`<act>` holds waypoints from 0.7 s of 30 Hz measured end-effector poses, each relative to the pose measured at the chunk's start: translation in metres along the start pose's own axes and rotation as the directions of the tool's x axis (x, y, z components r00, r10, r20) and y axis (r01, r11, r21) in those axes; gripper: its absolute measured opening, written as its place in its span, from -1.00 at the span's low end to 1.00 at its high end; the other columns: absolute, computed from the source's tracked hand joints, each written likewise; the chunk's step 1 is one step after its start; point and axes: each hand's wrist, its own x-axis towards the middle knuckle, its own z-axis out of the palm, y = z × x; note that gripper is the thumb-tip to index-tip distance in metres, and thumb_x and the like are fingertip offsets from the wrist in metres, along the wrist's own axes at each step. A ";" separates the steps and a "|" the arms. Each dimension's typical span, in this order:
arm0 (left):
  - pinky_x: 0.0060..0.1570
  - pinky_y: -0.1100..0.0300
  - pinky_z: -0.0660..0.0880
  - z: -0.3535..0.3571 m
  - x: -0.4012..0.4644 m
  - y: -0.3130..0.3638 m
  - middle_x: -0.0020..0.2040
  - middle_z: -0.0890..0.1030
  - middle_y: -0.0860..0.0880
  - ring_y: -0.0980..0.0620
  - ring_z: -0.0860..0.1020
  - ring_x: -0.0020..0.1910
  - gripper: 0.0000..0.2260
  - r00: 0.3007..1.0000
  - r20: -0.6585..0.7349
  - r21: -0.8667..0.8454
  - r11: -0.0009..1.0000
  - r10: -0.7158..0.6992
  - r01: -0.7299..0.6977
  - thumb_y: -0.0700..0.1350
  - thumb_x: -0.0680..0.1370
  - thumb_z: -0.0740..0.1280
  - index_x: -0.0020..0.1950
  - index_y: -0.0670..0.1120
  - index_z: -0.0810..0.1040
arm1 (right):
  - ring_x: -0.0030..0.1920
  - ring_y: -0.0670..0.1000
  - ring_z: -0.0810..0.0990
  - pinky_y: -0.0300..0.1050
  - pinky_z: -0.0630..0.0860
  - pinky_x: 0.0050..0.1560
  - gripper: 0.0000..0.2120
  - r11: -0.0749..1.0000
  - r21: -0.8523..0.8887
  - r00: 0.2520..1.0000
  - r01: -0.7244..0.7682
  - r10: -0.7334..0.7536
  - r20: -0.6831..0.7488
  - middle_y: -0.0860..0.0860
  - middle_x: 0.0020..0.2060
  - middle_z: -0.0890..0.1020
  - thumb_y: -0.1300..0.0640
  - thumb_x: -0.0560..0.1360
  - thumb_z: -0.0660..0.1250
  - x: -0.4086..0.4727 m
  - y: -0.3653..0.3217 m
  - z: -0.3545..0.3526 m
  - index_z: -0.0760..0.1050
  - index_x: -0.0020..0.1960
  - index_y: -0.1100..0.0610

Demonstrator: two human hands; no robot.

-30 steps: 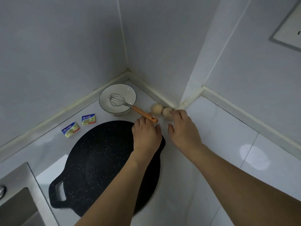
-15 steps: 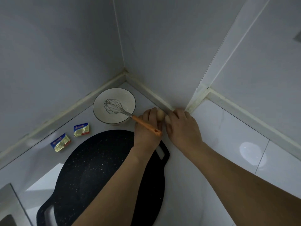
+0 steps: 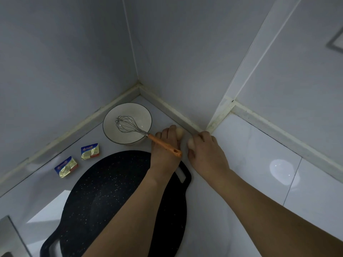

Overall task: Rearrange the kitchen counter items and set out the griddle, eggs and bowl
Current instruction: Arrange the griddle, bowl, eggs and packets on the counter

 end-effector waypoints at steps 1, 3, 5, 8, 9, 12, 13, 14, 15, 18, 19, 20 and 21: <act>-0.14 0.09 0.36 0.000 -0.001 0.001 -0.05 0.59 -0.15 -0.13 0.51 -0.20 -0.64 1.000 -0.003 -0.016 1.000 0.001 -0.001 -0.17 0.45 0.32 0.23 -0.23 0.52 | 0.08 0.09 0.44 -0.14 0.39 -0.13 -0.70 1.000 0.010 1.000 -0.022 0.022 0.008 0.11 0.13 0.44 0.08 0.53 0.28 -0.002 0.000 0.000 0.47 0.21 0.19; -0.16 0.10 0.36 -0.002 -0.005 0.004 -0.08 0.58 -0.15 -0.12 0.51 -0.22 -0.64 1.000 -0.011 -0.033 0.999 0.006 -0.006 -0.18 0.44 0.32 0.21 -0.25 0.53 | 0.09 0.08 0.42 -0.15 0.38 -0.09 -0.71 0.999 0.031 0.999 -0.041 0.041 0.014 0.11 0.13 0.43 0.07 0.55 0.25 -0.006 0.001 -0.001 0.46 0.21 0.18; -0.15 0.08 0.42 -0.005 -0.010 0.010 -0.08 0.59 -0.17 -0.14 0.53 -0.22 -0.63 1.000 -0.016 -0.056 0.998 0.002 -0.002 -0.17 0.43 0.31 0.20 -0.26 0.53 | 0.09 0.08 0.42 -0.12 0.37 -0.10 -0.72 0.997 0.046 0.998 -0.057 0.055 0.039 0.11 0.12 0.44 0.06 0.55 0.24 -0.011 0.002 -0.003 0.43 0.21 0.16; -0.14 -0.01 0.48 -0.012 -0.019 0.022 -0.03 0.59 -0.21 -0.20 0.56 -0.17 -0.64 0.999 -0.017 -0.111 0.993 -0.037 0.035 -0.11 0.49 0.26 0.23 -0.26 0.50 | 0.03 0.08 0.43 -0.10 0.32 -0.15 -0.75 0.996 0.054 0.994 -0.075 0.070 0.088 0.10 0.06 0.48 0.07 0.53 0.24 -0.020 0.007 -0.006 0.39 0.15 0.16; -0.14 -0.03 0.48 -0.014 -0.022 0.025 -0.01 0.59 -0.22 -0.21 0.56 -0.15 -0.64 0.999 -0.007 -0.118 0.992 -0.049 0.048 -0.10 0.52 0.25 0.24 -0.27 0.49 | 0.01 0.08 0.44 -0.09 0.32 -0.16 -0.76 0.995 0.061 0.993 -0.082 0.075 0.096 0.10 0.05 0.48 0.07 0.52 0.24 -0.023 0.009 -0.007 0.39 0.13 0.16; -0.12 -0.02 0.43 -0.020 -0.035 0.042 0.02 0.56 -0.21 -0.24 0.55 -0.09 -0.66 0.998 0.023 -0.108 0.992 -0.058 0.060 -0.12 0.56 0.28 0.28 -0.25 0.45 | 0.01 0.09 0.43 -0.08 0.38 -0.10 -0.72 0.993 0.073 0.992 -0.092 0.085 0.094 0.10 0.06 0.47 0.07 0.50 0.25 -0.040 0.021 -0.016 0.41 0.16 0.18; -0.07 -0.02 0.42 -0.023 -0.039 0.049 0.06 0.55 -0.19 -0.22 0.54 -0.04 -0.66 0.997 0.053 -0.109 0.992 -0.063 0.069 -0.12 0.58 0.27 0.32 -0.22 0.42 | 0.03 0.09 0.42 -0.09 0.39 -0.08 -0.70 0.993 0.073 0.993 -0.094 0.087 0.085 0.10 0.08 0.45 0.07 0.50 0.26 -0.046 0.027 -0.020 0.41 0.18 0.18; -0.01 -0.02 0.40 -0.025 -0.043 0.058 0.11 0.53 -0.17 -0.20 0.52 0.02 -0.66 0.994 0.079 -0.118 0.989 -0.076 0.085 -0.10 0.60 0.25 0.35 -0.19 0.38 | 0.04 0.09 0.41 -0.10 0.38 -0.07 -0.68 0.993 0.071 0.993 -0.099 0.094 0.073 0.11 0.09 0.44 0.08 0.49 0.28 -0.054 0.033 -0.024 0.42 0.19 0.19; 0.05 -0.02 0.39 -0.026 -0.046 0.065 0.14 0.52 -0.14 -0.17 0.50 0.06 -0.66 0.991 0.093 -0.135 0.985 -0.095 0.107 -0.09 0.61 0.23 0.37 -0.15 0.36 | 0.05 0.11 0.41 -0.10 0.37 -0.07 -0.66 0.992 0.071 0.993 -0.109 0.105 0.056 0.12 0.10 0.43 0.09 0.48 0.29 -0.060 0.038 -0.028 0.43 0.20 0.20; 0.08 0.02 0.37 -0.028 -0.059 0.092 0.16 0.52 -0.12 -0.12 0.47 0.09 -0.66 0.991 0.091 -0.158 0.981 -0.099 0.112 -0.11 0.61 0.23 0.38 -0.13 0.37 | 0.08 0.17 0.42 -0.08 0.38 -0.05 -0.61 0.983 0.073 0.985 -0.171 0.169 0.033 0.14 0.12 0.43 0.11 0.44 0.33 -0.084 0.058 -0.042 0.44 0.23 0.22; 0.07 0.03 0.37 -0.028 -0.064 0.102 0.16 0.52 -0.13 -0.12 0.46 0.08 -0.65 0.993 0.086 -0.154 0.983 -0.085 0.098 -0.12 0.60 0.24 0.37 -0.14 0.38 | 0.09 0.19 0.43 -0.06 0.41 -0.02 -0.59 0.979 0.076 0.982 -0.190 0.188 0.033 0.15 0.13 0.44 0.12 0.43 0.33 -0.093 0.066 -0.047 0.44 0.24 0.22; 0.07 0.03 0.37 -0.028 -0.069 0.115 0.16 0.52 -0.14 -0.12 0.45 0.09 -0.64 0.995 0.086 -0.150 0.986 -0.060 0.072 -0.12 0.59 0.25 0.38 -0.16 0.38 | 0.10 0.20 0.44 -0.04 0.43 0.01 -0.58 0.975 0.081 0.978 -0.209 0.207 0.032 0.15 0.14 0.44 0.12 0.43 0.33 -0.105 0.077 -0.054 0.44 0.25 0.22; 0.08 0.02 0.36 -0.027 -0.073 0.123 0.17 0.52 -0.14 -0.12 0.44 0.10 -0.63 0.995 0.088 -0.152 0.987 -0.042 0.055 -0.13 0.59 0.25 0.39 -0.17 0.37 | 0.10 0.20 0.45 -0.03 0.44 0.03 -0.59 0.972 0.086 0.976 -0.219 0.217 0.031 0.15 0.13 0.45 0.12 0.42 0.33 -0.113 0.085 -0.058 0.45 0.24 0.22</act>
